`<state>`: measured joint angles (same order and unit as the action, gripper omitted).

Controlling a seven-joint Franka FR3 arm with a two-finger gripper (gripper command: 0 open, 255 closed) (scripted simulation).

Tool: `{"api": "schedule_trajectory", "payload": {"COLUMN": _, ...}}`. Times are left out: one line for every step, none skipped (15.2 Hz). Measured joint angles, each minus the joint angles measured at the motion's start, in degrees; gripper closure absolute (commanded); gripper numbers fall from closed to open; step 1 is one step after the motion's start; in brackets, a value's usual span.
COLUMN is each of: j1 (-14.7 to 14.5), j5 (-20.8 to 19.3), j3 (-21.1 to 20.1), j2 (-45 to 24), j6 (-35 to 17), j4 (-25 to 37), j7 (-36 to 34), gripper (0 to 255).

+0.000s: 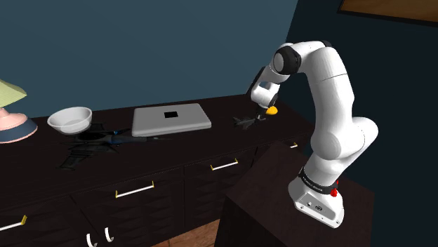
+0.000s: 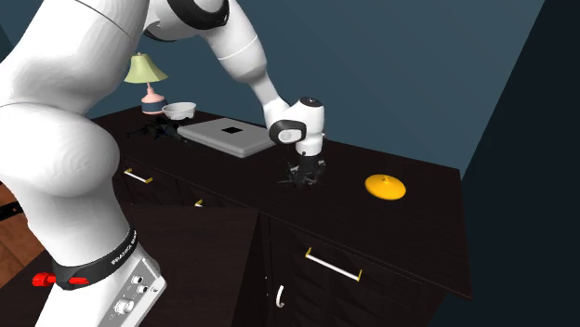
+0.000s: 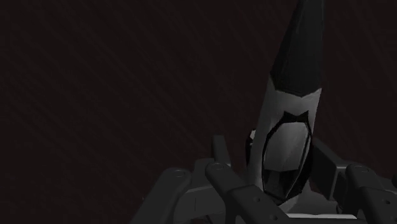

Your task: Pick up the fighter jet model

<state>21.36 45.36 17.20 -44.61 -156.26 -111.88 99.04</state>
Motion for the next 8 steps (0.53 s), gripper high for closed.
{"api": "schedule_trajectory", "payload": {"j1": -0.4, "j5": -0.4, "j3": 0.5, "j2": 0.8, "j6": 0.5, "j4": -0.4, "j7": -0.4, "gripper": 255}}
{"api": "schedule_trajectory", "payload": {"j1": -0.9, "j5": -0.9, "j3": 1.0, "j2": 1.5, "j6": 1.0, "j4": -0.7, "j7": -1.0, "gripper": 255}}
{"api": "schedule_trajectory", "payload": {"j1": -1.2, "j5": -1.3, "j3": 1.4, "j2": 2.1, "j6": 1.4, "j4": -0.9, "j7": -1.3, "gripper": 255}}
{"api": "schedule_trajectory", "payload": {"j1": -1.5, "j5": -1.6, "j3": 1.8, "j2": 2.9, "j6": 1.7, "j4": -1.4, "j7": -1.6, "gripper": 255}}
{"api": "schedule_trajectory", "payload": {"j1": -1.8, "j5": -2.0, "j3": 2.2, "j2": 3.7, "j6": 2.0, "j4": -1.9, "j7": -1.8, "gripper": 255}}
{"api": "schedule_trajectory", "payload": {"j1": -2.0, "j5": -2.4, "j3": 2.7, "j2": 4.3, "j6": 2.4, "j4": -2.2, "j7": -2.0, "gripper": 255}}
{"api": "schedule_trajectory", "payload": {"j1": -2.4, "j5": -2.9, "j3": 3.2, "j2": 5.0, "j6": 2.9, "j4": -2.5, "j7": -2.5, "gripper": 255}}
{"api": "schedule_trajectory", "payload": {"j1": -2.6, "j5": -3.1, "j3": 3.4, "j2": 5.4, "j6": 3.1, "j4": -2.6, "j7": -2.6, "gripper": 255}}
